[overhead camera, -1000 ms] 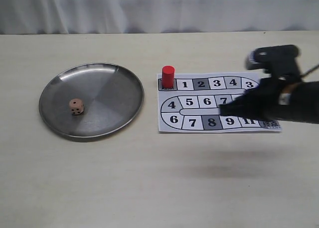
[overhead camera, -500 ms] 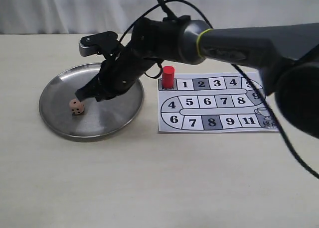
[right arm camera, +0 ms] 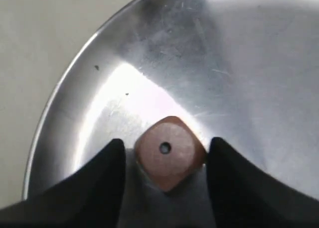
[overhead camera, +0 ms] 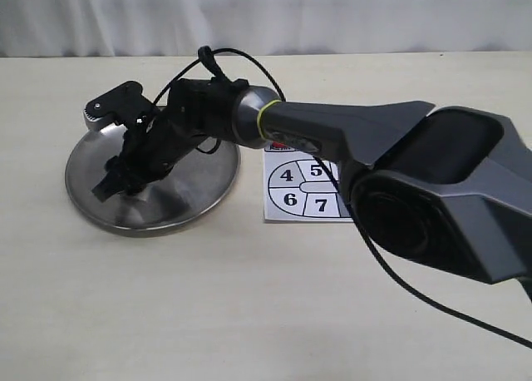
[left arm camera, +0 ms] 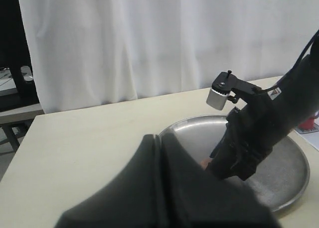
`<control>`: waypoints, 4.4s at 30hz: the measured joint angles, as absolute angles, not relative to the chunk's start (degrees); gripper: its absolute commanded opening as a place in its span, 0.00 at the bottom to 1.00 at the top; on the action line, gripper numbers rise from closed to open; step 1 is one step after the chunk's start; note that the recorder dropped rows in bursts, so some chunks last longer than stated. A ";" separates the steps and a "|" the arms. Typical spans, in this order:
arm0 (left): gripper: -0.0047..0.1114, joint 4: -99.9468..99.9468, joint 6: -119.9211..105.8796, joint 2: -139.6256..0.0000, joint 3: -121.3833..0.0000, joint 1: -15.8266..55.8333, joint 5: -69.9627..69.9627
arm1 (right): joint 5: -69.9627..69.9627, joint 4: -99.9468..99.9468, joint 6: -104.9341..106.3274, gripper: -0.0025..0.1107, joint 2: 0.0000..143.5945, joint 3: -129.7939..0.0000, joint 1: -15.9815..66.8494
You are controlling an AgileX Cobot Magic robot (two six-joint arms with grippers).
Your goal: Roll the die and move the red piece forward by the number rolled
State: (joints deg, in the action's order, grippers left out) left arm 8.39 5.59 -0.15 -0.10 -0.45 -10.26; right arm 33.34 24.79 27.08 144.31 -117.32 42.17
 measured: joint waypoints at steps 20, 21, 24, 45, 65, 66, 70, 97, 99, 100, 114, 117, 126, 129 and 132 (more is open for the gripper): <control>0.04 8.39 5.59 -0.15 -0.10 -0.45 -10.26 | 55.23 -3.01 3.91 0.06 111.42 -98.43 24.10; 0.04 8.39 5.59 -0.15 -0.10 -0.45 -10.26 | 54.16 -3.10 2.96 0.06 111.33 -95.80 22.44; 0.04 8.39 5.59 -0.15 -0.10 -0.45 -10.26 | 49.58 -3.27 0.00 0.06 112.50 -88.04 17.96; 0.04 8.39 5.59 -0.15 -0.10 -0.45 -10.26 | 37.93 -4.74 -2.36 0.68 116.50 -81.27 16.24; 0.04 8.39 5.59 -0.15 -0.10 -0.45 -10.26 | 40.35 -5.01 -2.36 0.06 106.97 -81.27 16.24; 0.04 8.39 5.59 -0.15 -0.10 -0.45 -10.26 | 41.07 -5.44 -2.36 0.06 105.73 -81.27 16.24; 0.04 8.39 5.59 -0.15 -0.10 -0.45 -10.26 | 44.98 -7.53 -2.36 0.06 102.69 -81.27 16.24; 0.04 8.39 5.59 -0.15 -0.10 -0.45 -10.35 | 36.48 -10.99 -2.36 0.06 114.49 -70.06 15.01; 0.04 8.39 5.59 -0.15 -0.10 -0.45 -10.35 | 36.48 -11.11 -2.36 0.06 114.49 -70.06 15.01; 0.04 8.39 5.59 -0.15 -0.10 -0.45 -10.35 | 36.48 -11.11 -2.36 0.06 114.49 -70.06 15.01; 0.04 8.39 5.59 -0.15 -0.10 -0.45 -10.35 | 37.52 -11.21 -2.36 0.06 114.68 -70.53 15.01; 0.04 8.39 5.59 -0.15 -0.10 -0.45 -10.35 | 39.99 -10.31 -2.36 0.06 114.52 -72.82 15.01; 0.04 8.39 5.59 -0.15 -0.10 -0.45 -10.35 | 43.55 -0.55 2.58 0.34 111.90 -81.55 17.85; 0.04 8.39 5.59 -0.15 -0.10 -0.45 -10.35 | 36.66 -0.65 3.03 0.56 113.15 -83.24 22.62; 0.04 8.39 5.59 -0.15 -0.10 -0.45 -10.35 | 34.65 -0.52 2.58 0.70 116.64 -87.14 23.50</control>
